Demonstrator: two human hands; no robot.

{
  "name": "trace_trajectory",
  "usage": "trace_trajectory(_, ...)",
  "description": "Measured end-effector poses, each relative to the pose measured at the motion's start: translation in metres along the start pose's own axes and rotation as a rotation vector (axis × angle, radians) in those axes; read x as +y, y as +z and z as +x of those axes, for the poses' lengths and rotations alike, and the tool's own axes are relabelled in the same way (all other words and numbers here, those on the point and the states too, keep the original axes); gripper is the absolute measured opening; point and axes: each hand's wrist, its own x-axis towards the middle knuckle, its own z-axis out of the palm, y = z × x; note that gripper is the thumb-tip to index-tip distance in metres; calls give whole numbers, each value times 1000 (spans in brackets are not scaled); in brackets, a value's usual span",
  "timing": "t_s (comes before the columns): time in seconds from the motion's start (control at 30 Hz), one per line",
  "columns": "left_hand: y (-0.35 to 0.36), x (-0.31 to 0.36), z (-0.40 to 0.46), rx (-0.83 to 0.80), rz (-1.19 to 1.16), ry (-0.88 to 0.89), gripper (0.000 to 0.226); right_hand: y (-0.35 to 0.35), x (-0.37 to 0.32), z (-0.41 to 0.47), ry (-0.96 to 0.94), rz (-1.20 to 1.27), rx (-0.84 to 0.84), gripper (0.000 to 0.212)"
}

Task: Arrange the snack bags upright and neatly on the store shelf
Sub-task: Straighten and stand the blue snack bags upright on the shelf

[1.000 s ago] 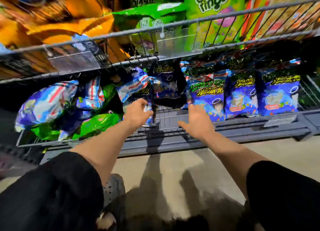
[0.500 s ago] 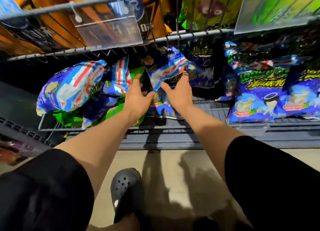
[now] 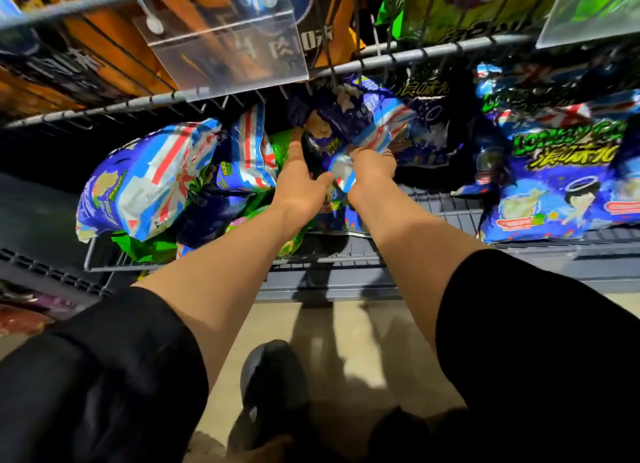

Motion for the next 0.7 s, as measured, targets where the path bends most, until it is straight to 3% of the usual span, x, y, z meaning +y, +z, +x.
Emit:
trace_trajectory(0.13, 7, 5, -2, -7, 42, 94, 106, -43, -3, 3, -13, 14, -33, 32)
trace_trajectory(0.27, 15, 15, -20, 9, 329, 140, 106, -93, -16, -7, 5, -19, -144, 22)
trace_trajectory(0.4, 40, 17, -39, 12, 528, 442, 108, -146, -34, -11, 23, -5, -134, 37)
trace_trajectory(0.5, 57, 25, -44, 60, 664, 549, 112, -172, -46, -22, 23, -37, -139, 40)
trace_trajectory(0.7, 77, 37, -63, 98, 714, 590, 84, -205, -52, -56, -23, 41, -206, 40)
